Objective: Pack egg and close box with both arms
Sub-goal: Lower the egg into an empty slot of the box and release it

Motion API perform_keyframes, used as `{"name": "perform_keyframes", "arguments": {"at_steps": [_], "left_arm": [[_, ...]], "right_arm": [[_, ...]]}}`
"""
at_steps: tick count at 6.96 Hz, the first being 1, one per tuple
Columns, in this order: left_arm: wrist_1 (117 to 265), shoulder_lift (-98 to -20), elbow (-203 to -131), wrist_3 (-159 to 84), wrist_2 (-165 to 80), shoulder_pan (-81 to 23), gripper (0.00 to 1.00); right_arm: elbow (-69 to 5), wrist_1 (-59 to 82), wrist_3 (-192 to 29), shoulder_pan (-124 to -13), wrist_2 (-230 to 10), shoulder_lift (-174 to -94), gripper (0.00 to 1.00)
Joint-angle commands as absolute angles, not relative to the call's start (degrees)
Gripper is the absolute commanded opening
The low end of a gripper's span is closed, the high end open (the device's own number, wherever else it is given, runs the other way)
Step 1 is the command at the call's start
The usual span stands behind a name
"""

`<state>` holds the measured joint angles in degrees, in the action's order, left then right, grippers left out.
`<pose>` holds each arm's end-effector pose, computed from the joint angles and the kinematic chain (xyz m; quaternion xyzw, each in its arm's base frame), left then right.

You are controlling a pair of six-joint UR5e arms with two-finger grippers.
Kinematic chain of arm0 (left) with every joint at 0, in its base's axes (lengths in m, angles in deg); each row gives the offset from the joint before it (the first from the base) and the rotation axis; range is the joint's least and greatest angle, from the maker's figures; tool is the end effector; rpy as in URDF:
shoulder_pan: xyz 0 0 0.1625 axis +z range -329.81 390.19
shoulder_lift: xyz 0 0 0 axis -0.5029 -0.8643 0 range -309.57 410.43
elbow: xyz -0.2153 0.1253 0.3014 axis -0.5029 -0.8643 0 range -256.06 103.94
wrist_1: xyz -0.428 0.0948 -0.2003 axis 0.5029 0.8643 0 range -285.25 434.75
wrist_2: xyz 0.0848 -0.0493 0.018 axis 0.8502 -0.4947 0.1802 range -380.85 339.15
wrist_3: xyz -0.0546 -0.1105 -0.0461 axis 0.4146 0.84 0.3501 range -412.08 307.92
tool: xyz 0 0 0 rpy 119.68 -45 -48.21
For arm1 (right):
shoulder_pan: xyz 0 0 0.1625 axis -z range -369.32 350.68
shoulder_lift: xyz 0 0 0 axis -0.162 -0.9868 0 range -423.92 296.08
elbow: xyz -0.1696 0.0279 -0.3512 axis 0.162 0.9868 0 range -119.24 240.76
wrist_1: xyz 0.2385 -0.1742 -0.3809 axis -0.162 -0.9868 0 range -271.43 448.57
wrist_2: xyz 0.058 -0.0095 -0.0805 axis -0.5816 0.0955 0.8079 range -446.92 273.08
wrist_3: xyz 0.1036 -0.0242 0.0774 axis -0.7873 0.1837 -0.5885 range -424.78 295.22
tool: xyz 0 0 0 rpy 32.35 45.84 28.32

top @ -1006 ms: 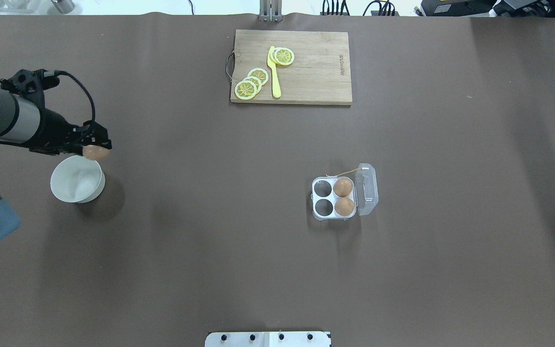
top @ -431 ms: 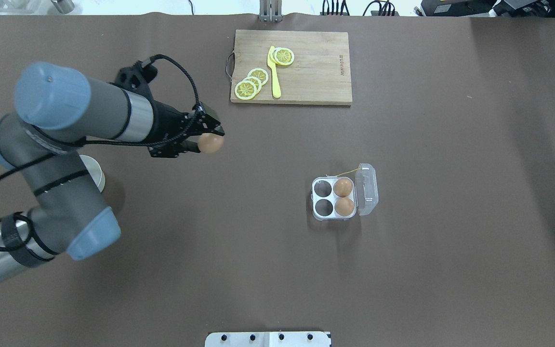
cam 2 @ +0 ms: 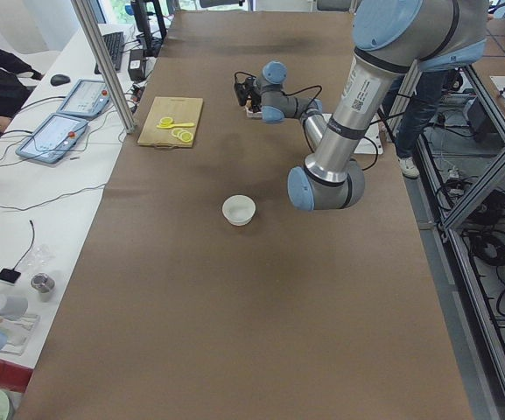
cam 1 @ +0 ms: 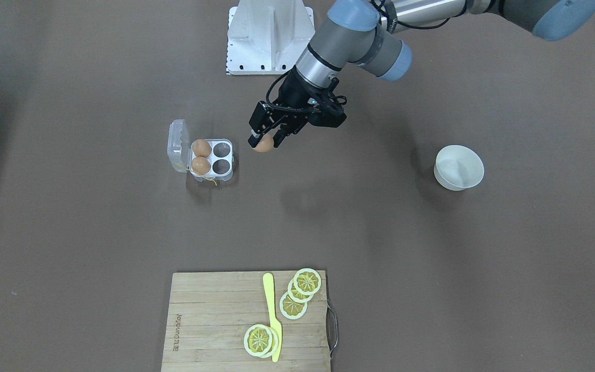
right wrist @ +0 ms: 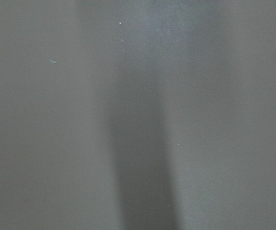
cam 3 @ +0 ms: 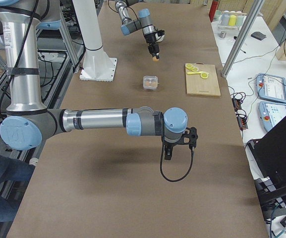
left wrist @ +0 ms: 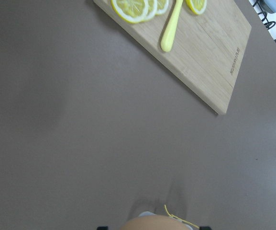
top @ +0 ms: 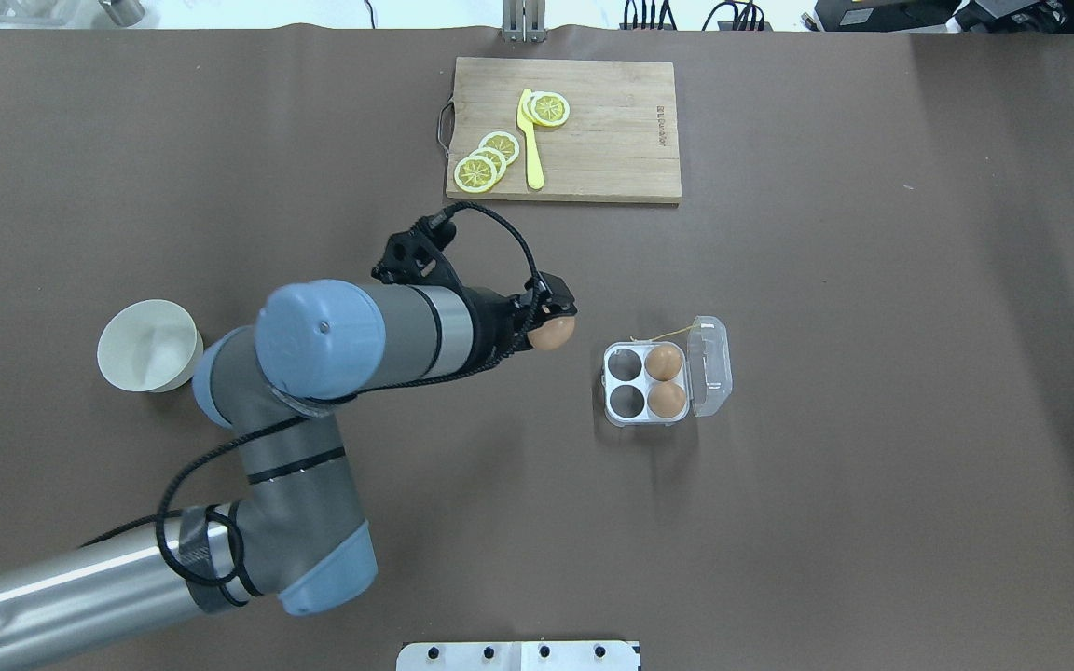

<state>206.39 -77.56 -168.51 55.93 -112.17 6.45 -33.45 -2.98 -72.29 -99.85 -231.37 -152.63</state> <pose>0.6224 -0.4160 0.0896 0.0242 0.6561 -0.2617 0.7074 0.0314 -0.5744 0.5784 0.0027 -0.4582 0.0465 0.8876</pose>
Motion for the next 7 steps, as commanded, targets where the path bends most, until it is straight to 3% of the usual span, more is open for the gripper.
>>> {"name": "perform_keyframes", "arguments": {"at_steps": [1, 7], "left_arm": [[216.03, -79.9, -159.78, 56.9, -103.85, 11.02, 0.18], [217.31, -84.83, -154.11, 57.26, -103.29, 12.97, 0.24]], "right_arm": [[-33.45, -3.1, -72.25, -99.85, -231.59, -152.69, 1.0], [-33.46, -3.1, -72.25, -99.85, -231.59, -152.6, 1.0]]}}
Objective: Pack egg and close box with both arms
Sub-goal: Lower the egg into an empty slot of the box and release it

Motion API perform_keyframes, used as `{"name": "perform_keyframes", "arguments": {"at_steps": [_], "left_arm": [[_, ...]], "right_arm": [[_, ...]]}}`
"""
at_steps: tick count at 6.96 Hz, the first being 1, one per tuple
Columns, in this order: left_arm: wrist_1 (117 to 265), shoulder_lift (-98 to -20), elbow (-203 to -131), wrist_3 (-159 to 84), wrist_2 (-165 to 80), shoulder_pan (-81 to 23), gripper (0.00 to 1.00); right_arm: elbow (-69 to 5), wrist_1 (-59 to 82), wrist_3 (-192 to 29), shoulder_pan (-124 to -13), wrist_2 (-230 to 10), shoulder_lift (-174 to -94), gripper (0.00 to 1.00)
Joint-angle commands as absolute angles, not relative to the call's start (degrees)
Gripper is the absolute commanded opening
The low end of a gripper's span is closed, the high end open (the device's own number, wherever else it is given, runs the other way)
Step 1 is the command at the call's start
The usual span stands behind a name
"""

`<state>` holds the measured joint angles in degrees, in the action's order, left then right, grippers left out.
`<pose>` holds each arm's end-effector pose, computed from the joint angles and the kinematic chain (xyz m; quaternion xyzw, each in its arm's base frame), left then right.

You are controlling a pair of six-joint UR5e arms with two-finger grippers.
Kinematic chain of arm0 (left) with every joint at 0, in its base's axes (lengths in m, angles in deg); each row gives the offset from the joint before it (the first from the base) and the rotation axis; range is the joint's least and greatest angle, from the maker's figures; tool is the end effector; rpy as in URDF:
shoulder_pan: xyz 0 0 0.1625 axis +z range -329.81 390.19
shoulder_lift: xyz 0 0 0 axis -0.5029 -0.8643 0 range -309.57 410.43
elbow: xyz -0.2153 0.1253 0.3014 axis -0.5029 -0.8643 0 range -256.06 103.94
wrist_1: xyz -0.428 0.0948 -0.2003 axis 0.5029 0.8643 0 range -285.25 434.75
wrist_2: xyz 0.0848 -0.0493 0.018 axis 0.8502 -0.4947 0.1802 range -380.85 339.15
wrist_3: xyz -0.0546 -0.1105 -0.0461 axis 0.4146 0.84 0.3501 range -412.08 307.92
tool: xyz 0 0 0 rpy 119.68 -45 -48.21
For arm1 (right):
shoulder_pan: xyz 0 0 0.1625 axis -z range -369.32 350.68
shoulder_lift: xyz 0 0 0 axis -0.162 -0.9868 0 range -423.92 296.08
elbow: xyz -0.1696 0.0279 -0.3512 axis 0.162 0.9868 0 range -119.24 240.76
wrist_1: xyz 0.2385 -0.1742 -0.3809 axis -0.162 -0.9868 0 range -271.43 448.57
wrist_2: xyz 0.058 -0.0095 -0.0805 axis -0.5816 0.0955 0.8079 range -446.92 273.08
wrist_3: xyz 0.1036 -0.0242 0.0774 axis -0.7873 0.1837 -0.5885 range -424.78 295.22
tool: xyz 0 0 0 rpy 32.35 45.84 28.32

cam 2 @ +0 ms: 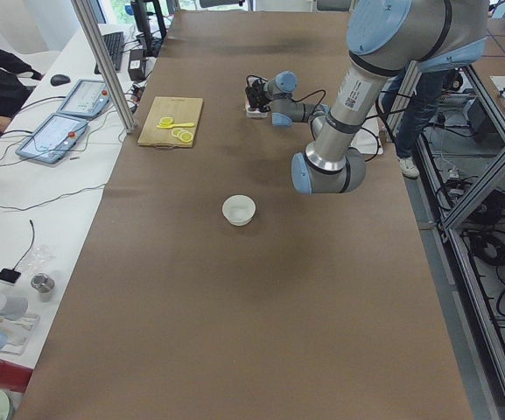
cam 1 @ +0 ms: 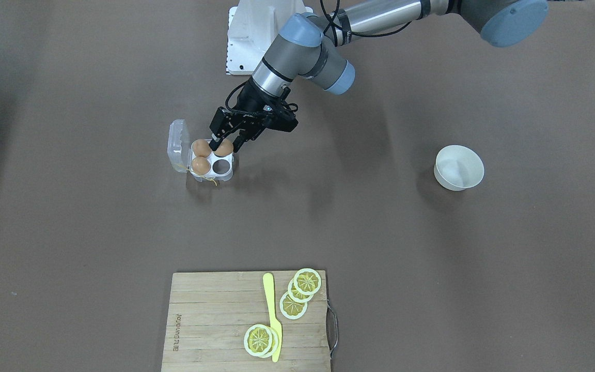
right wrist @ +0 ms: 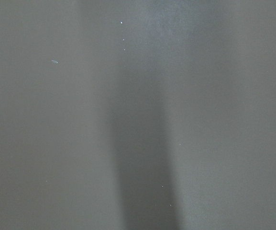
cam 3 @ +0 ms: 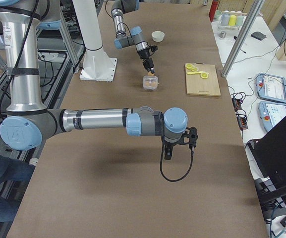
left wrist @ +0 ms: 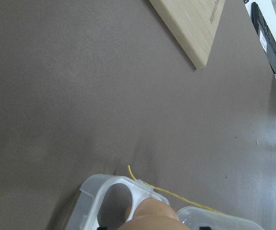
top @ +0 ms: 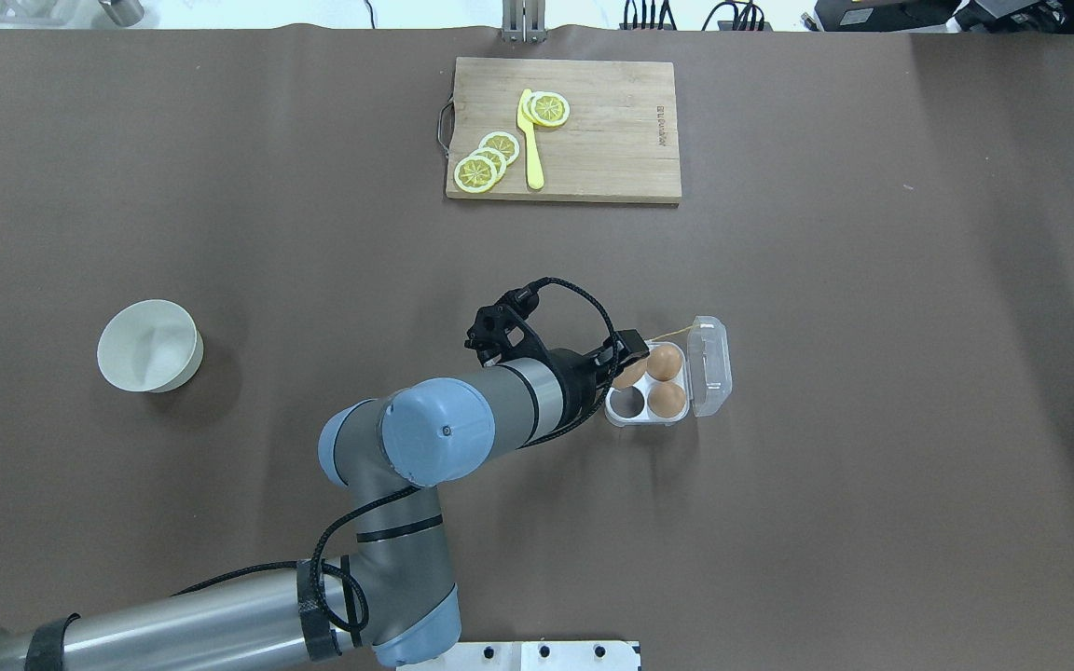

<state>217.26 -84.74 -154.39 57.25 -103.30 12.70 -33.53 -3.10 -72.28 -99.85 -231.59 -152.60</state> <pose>0.7183 -0.3843 0.0922 0.0373 0.6812 -0.2731 0.6782 0.0311 -0.5744 0.5771 0.0025 -0.4599 0.0464 0.8868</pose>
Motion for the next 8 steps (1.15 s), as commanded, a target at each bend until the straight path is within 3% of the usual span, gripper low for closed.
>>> {"name": "perform_keyframes", "arguments": {"at_steps": [1, 3, 4, 5, 6, 8], "left_arm": [[217.4, -84.83, -154.11, 57.26, -103.29, 13.23, 0.28], [217.4, -84.75, -154.11, 57.26, -103.29, 13.58, 0.28], [217.31, -84.83, -154.11, 57.26, -103.2, 13.58, 0.38], [217.31, -84.83, -154.11, 57.26, -103.2, 13.58, 0.9], [217.31, -85.01, -154.11, 57.61, -101.55, 13.76, 0.98], [217.31, -85.01, -154.19, 59.28, -100.92, 13.85, 0.98]], "right_arm": [[-33.45, -3.1, -72.25, -99.85, -231.59, -152.6, 1.0], [-33.45, -3.01, -72.25, -99.85, -231.59, -152.6, 1.0], [-33.37, -3.01, -72.25, -99.85, -231.59, -152.6, 1.0], [-33.37, -3.01, -72.25, -99.85, -231.59, -152.6, 1.0], [-33.37, -3.1, -72.25, -99.85, -231.59, -152.6, 1.0], [-33.37, -3.1, -72.25, -99.85, -231.59, -152.6, 1.0]]}}
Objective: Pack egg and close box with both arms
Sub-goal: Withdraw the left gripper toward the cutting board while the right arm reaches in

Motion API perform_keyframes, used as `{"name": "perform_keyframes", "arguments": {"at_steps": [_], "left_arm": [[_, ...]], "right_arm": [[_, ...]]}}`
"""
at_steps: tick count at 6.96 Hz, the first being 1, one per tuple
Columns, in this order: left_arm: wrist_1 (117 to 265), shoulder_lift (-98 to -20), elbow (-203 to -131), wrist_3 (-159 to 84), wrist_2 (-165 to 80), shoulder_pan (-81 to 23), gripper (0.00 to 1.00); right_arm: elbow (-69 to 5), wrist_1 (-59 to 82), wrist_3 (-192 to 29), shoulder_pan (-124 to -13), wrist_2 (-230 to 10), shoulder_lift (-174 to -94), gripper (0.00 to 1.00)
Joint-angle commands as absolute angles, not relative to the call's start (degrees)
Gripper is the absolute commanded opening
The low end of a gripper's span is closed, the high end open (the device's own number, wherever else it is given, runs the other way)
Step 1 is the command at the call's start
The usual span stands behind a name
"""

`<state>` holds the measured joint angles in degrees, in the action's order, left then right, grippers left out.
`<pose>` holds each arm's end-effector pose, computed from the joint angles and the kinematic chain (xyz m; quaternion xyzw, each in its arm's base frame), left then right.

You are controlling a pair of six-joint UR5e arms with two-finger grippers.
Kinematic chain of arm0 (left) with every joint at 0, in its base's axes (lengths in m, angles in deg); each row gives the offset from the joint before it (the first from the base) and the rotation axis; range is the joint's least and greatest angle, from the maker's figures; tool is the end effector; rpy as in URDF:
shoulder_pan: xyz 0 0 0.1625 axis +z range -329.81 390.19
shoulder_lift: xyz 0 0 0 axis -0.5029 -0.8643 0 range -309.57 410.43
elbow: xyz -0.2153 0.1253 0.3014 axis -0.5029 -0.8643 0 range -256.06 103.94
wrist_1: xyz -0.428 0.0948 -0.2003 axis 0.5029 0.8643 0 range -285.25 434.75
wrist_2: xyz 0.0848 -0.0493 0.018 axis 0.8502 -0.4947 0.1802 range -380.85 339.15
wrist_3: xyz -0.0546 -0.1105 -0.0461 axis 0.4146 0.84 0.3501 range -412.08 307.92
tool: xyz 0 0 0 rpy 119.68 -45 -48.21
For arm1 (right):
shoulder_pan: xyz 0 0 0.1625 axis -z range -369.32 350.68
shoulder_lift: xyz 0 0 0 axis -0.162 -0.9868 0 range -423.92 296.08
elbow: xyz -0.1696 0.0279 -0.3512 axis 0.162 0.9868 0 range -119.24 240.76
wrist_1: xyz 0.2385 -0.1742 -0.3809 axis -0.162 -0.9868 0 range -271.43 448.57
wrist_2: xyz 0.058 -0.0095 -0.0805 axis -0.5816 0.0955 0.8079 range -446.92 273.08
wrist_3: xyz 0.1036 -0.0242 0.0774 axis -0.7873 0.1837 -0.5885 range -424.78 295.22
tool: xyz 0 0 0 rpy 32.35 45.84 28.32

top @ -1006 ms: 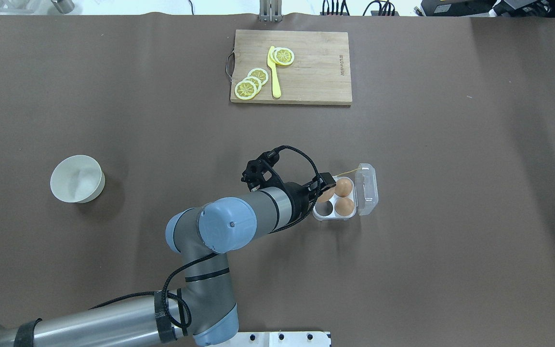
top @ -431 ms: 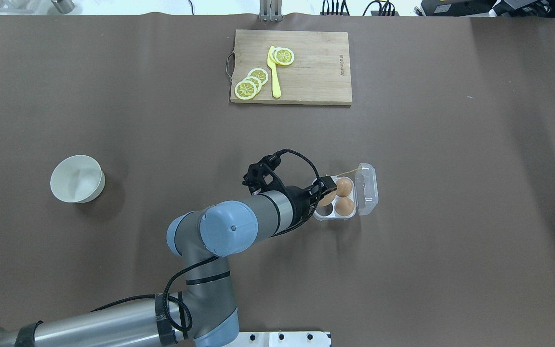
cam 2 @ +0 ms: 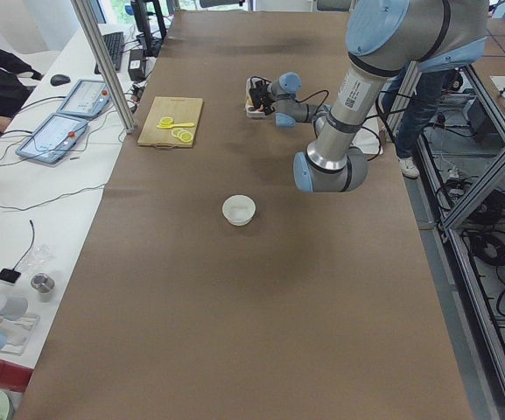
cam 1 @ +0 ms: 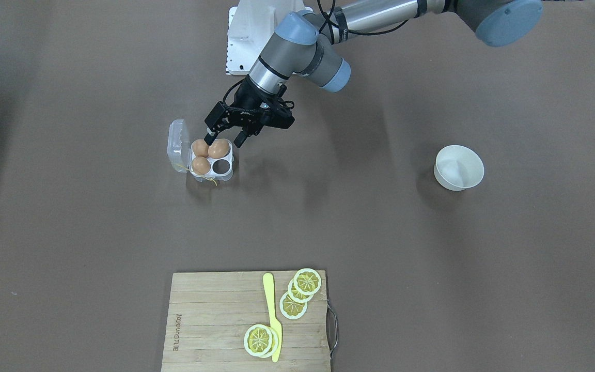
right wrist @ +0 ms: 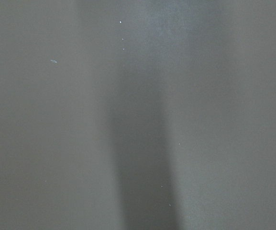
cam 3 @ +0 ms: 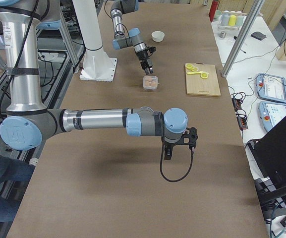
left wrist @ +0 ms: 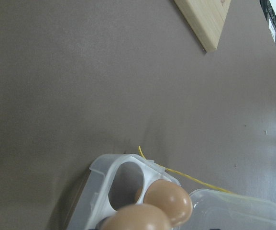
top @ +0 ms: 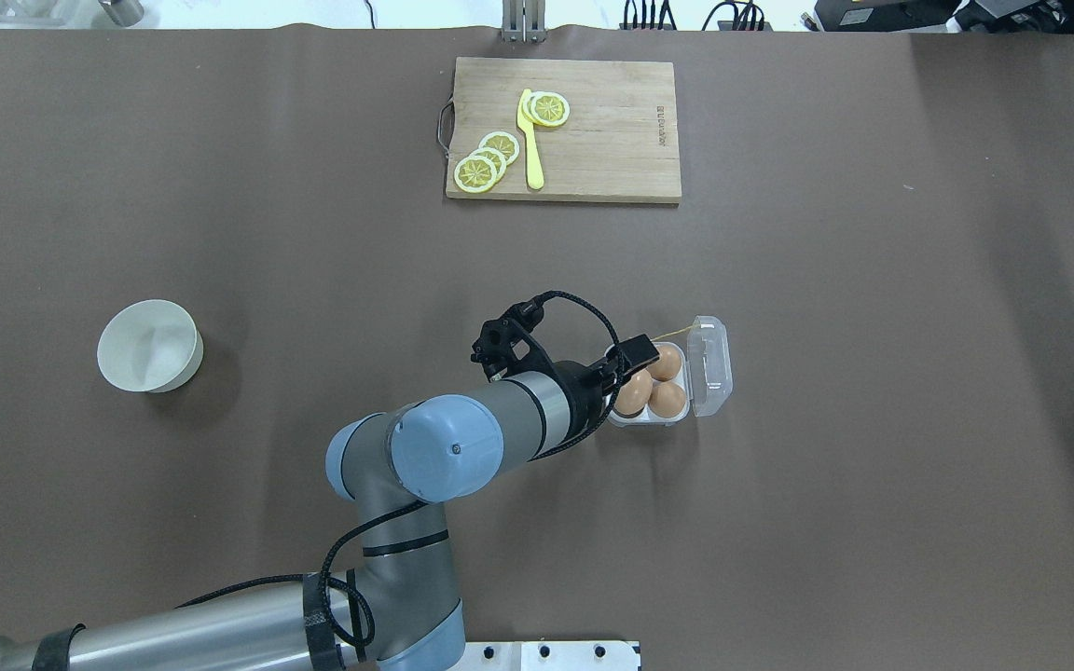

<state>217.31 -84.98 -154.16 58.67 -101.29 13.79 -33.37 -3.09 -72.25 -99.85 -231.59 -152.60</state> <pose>0.7245 -0.3750 0.0907 0.0351 0.6819 -0.2860 0.6723 0.0311 -0.5744 0.5787 0.0015 -0.4599 0.0467 0.8868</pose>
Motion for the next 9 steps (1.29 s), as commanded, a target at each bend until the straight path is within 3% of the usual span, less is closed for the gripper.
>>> {"name": "perform_keyframes", "arguments": {"at_steps": [1, 4, 6, 9], "left_arm": [[217.31, -84.92, -154.54, 59.19, -100.92, 13.76, 0.98], [216.26, -84.57, -156.9, 58.32, -101.96, 9.83, 0.98], [209.36, -84.39, -158.84, 58.31, -113.95, 1.68, 0.98], [203.95, -75.99, -168.84, 58.14, -126.89, -8.8, 0.98]], "right_arm": [[-33.37, -3.1, -72.25, -99.85, -231.59, -152.6, 1.0], [-33.37, -2.75, -72.34, -99.85, -231.5, -152.34, 1.0], [-33.72, -2.49, -72.43, -99.76, -235.07, -150.24, 1.0], [-38.0, 1.96, -87.14, -91.28, -236.43, -143.22, 1.0]]}}
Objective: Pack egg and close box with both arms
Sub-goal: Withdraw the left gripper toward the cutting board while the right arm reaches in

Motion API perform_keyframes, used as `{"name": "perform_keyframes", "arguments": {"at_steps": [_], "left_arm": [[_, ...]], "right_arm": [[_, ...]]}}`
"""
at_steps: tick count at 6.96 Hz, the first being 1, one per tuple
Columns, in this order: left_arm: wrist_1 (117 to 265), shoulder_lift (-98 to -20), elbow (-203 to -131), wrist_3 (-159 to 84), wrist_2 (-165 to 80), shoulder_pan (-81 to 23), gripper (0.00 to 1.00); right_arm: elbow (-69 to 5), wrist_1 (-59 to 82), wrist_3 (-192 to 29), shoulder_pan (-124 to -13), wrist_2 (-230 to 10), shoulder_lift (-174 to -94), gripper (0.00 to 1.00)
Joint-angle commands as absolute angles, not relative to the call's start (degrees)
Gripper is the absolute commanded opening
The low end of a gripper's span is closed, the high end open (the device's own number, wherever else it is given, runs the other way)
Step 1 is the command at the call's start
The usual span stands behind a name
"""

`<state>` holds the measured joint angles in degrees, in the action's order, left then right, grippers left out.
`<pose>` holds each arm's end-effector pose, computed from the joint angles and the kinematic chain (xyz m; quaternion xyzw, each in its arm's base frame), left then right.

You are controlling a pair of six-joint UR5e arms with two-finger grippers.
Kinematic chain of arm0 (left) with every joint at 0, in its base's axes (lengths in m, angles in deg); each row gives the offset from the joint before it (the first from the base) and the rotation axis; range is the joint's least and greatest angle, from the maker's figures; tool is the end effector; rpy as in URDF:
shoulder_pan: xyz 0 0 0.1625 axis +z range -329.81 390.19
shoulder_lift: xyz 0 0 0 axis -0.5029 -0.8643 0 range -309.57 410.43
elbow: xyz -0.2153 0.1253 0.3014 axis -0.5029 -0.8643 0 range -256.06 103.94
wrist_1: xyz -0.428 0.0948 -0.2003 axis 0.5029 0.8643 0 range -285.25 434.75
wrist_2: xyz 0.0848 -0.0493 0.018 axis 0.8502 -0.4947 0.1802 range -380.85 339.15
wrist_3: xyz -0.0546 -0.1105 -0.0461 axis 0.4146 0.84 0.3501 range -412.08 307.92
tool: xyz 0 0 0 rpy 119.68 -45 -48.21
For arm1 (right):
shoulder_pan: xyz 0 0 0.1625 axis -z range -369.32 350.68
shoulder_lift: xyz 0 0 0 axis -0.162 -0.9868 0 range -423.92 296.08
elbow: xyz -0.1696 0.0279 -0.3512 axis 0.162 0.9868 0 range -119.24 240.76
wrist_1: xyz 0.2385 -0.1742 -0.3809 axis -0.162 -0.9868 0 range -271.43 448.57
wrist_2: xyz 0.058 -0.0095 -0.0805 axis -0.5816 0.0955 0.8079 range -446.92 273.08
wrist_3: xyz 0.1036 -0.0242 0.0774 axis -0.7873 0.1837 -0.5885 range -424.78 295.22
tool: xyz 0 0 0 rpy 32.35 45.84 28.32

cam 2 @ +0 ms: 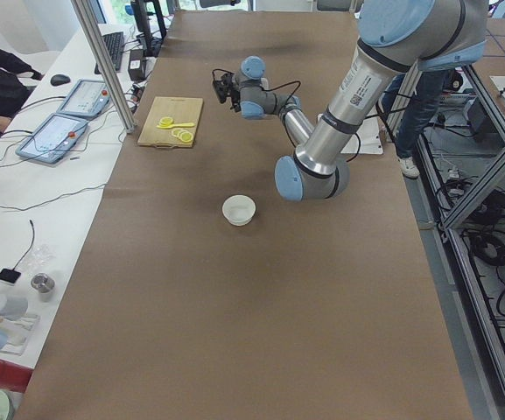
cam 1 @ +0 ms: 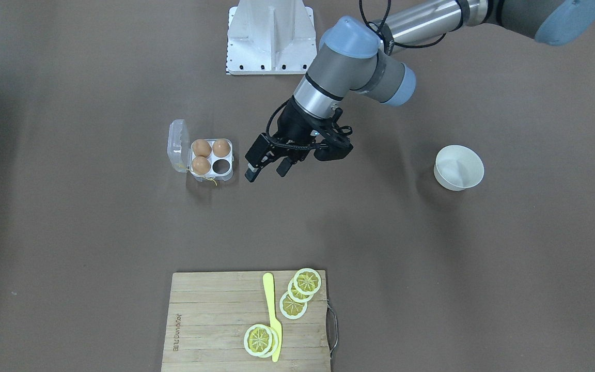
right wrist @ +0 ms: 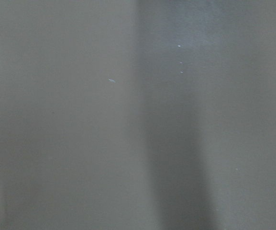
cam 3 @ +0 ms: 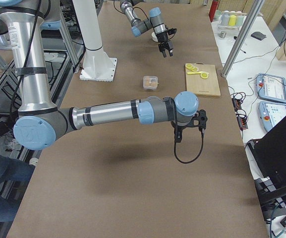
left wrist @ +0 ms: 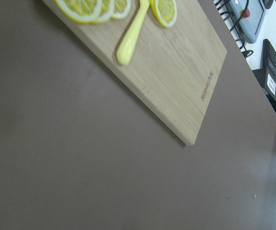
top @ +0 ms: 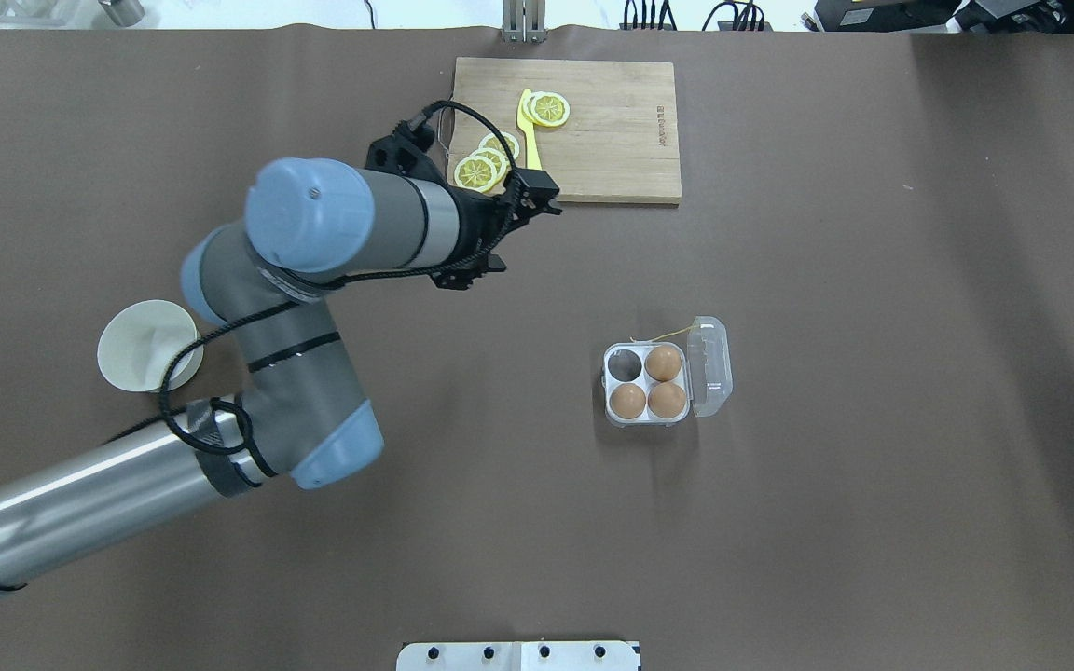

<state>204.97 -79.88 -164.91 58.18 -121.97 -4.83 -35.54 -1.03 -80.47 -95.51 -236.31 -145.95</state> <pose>0.5583 -0.5230 0.0940 0.0078 0.6399 -0.3005 0.7072 -0.0211 -0.6165 0.4750 0.0260 -0.5030 0.0262 0.8635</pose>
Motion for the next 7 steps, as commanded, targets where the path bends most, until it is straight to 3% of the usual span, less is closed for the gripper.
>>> {"name": "perform_keyframes", "arguments": {"at_steps": [1, 6, 7], "left_arm": [[203.95, -73.78, -170.79, 58.14, -128.93, -10.92, 0.98], [204.22, -69.63, -172.56, 58.14, -129.39, -11.9, 0.98], [204.22, -68.76, -172.65, 58.14, -129.48, -11.99, 0.98]], "right_arm": [[-39.07, 5.91, -96.76, -86.02, -233.73, -140.58, 1.0], [-38.2, 27.87, -117.08, -61.94, -219.7, -140.9, 1.0], [-37.85, 38.63, -125.26, -57.71, -215.37, -143.26, 0.83]]}}
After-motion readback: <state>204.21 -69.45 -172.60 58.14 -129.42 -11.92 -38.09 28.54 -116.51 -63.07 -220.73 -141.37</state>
